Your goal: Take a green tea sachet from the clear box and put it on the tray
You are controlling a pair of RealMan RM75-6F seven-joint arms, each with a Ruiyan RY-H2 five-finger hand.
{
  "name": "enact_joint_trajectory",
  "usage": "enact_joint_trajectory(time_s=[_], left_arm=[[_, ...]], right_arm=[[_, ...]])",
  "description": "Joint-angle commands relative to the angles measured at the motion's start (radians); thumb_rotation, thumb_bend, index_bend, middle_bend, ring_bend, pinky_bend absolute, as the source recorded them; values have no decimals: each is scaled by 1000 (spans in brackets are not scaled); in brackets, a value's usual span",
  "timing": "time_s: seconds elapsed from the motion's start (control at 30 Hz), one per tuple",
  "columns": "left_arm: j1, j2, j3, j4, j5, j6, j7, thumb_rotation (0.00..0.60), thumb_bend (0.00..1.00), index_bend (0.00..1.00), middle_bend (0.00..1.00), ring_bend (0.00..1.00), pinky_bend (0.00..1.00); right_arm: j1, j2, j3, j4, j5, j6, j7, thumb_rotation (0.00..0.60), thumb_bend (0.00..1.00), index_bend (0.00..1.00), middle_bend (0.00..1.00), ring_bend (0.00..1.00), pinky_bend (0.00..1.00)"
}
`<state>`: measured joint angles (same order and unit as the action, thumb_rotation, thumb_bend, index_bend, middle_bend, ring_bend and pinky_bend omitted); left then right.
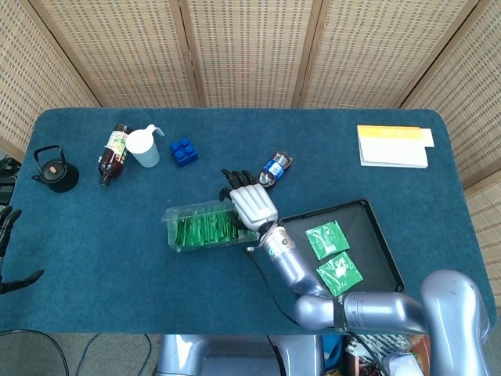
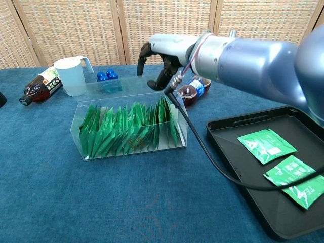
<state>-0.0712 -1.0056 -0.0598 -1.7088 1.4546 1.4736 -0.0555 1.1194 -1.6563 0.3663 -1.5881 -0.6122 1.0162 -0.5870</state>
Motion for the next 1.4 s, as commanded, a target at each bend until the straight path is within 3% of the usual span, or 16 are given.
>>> enact_joint_trajectory(time_s=[0.03, 0.33, 0.57, 0.97, 1.4], left_arm=[[-2, 3, -1, -3, -3, -4, -2, 600, 103, 0, 0, 0, 0], [-10, 11, -7, -2, -22, -23, -24, 600, 103, 0, 0, 0, 0], [-14, 16, -9, 10, -30, -36, -53, 600, 103, 0, 0, 0, 0], [-21, 18, -13, 22, -46, -56, -78, 600, 103, 0, 0, 0, 0], [-23, 18, -10, 25, -44, -60, -82, 600, 103, 0, 0, 0, 0]], right_arm=[[17, -4, 20, 23, 22, -5, 3, 600, 632, 393, 0, 0, 0], [81, -47, 61, 99, 56, -14, -14, 600, 631, 393, 0, 0, 0], [158, -125, 78, 218, 104, -29, -58, 600, 634, 393, 0, 0, 0], [230, -215, 76, 374, 161, -73, -101, 600, 785, 397, 0, 0, 0], [233, -213, 71, 375, 200, -81, -140, 600, 883, 628, 0, 0, 0]])
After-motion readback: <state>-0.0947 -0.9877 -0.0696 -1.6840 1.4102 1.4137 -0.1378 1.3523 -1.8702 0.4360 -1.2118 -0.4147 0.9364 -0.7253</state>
